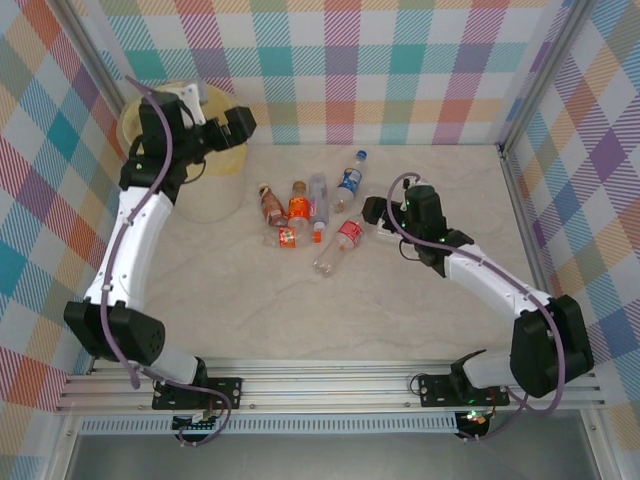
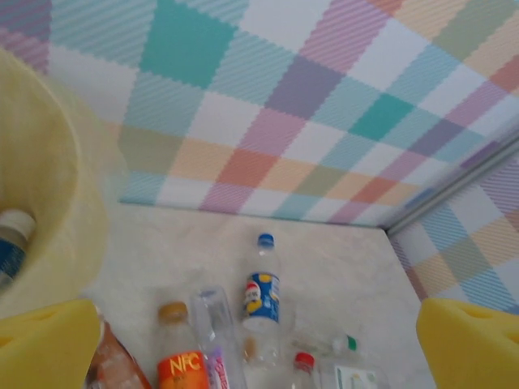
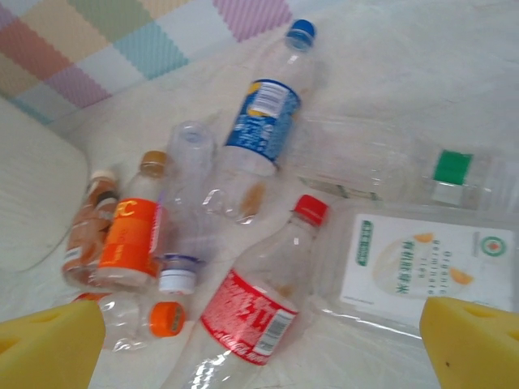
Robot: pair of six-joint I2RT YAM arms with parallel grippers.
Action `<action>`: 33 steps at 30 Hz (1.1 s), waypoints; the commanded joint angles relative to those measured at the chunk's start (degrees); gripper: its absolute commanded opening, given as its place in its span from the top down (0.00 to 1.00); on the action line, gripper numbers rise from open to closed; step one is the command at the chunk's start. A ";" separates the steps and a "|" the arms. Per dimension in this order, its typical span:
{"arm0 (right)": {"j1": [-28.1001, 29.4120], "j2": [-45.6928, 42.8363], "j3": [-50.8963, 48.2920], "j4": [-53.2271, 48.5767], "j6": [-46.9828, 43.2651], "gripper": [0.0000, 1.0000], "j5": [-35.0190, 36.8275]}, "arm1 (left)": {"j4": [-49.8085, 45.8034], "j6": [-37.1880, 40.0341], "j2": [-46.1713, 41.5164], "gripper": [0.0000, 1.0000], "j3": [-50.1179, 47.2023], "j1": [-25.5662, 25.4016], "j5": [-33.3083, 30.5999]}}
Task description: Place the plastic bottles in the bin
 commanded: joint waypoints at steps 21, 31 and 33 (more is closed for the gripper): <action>4.05 15.38 11.99 -16.02 23.52 0.03 -2.14 | 14.17 -14.22 -18.24 0.00 -37.81 -13.47 -6.14; 8.57 24.22 17.36 -17.83 30.36 0.11 -0.53 | 11.34 -13.78 -21.93 0.00 -41.87 -13.45 -8.97; 8.71 25.84 18.62 -17.75 30.42 0.12 -0.17 | 10.59 -13.45 -22.01 0.00 -41.81 -13.47 -8.44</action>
